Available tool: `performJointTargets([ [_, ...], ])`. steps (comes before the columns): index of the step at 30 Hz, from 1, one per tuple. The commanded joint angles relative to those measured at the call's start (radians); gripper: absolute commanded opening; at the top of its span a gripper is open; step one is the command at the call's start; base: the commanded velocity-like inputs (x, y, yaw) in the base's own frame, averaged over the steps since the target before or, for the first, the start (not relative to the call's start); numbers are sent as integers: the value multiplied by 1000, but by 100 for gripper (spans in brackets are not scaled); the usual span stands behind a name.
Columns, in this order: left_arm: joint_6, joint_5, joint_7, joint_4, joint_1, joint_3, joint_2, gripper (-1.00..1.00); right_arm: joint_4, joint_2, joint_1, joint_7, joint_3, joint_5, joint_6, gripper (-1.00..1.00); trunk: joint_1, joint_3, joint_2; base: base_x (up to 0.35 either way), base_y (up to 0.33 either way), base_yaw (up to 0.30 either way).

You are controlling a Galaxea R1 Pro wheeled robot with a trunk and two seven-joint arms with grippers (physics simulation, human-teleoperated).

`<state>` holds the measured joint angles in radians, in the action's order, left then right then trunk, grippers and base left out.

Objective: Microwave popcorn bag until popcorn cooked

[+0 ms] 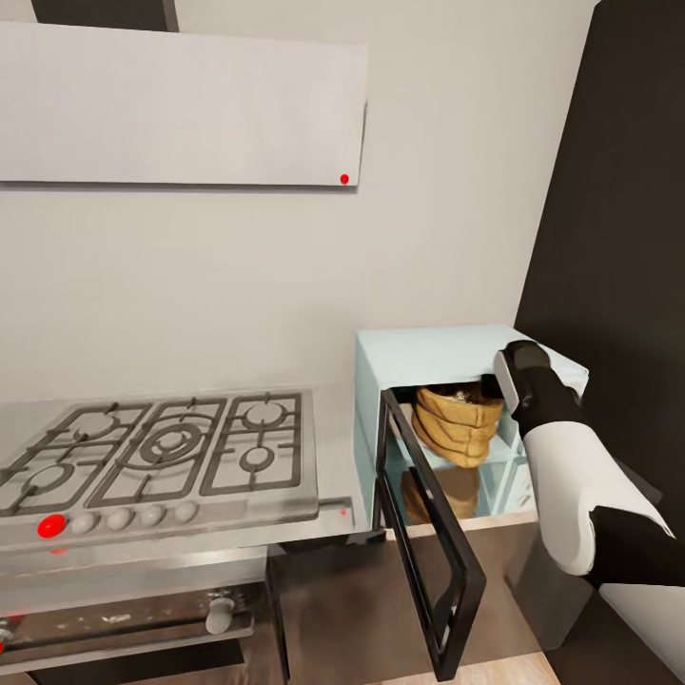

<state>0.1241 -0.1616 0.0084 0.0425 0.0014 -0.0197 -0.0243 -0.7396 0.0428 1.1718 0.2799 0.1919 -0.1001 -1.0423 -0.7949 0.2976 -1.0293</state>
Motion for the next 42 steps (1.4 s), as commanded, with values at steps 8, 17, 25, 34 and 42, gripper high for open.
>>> performJointTargets([
  [8,2,-6,1,1,0,-2,0,100,5,5,0,-6,-8,-4,-5,-100,0,1,-1,0,0,0],
  [17,2,-7,1,2,0,-2,0,100,4,5,0,-7,-8,-11,-5,-100,0,1,-1,0,27,0],
  [25,2,-6,1,2,0,-2,0,100,5,5,0,-7,-8,-26,-5,-100,0,1,-1,0,33,0],
  [34,2,-6,1,2,0,-2,0,100,5,6,0,-8,-6,-26,-5,100,0,1,-1,0,0,0],
  [42,2,-7,1,1,0,-1,0,100,-16,8,0,-11,-3,-34,-5,100,0,1,-1,0,0,0],
])
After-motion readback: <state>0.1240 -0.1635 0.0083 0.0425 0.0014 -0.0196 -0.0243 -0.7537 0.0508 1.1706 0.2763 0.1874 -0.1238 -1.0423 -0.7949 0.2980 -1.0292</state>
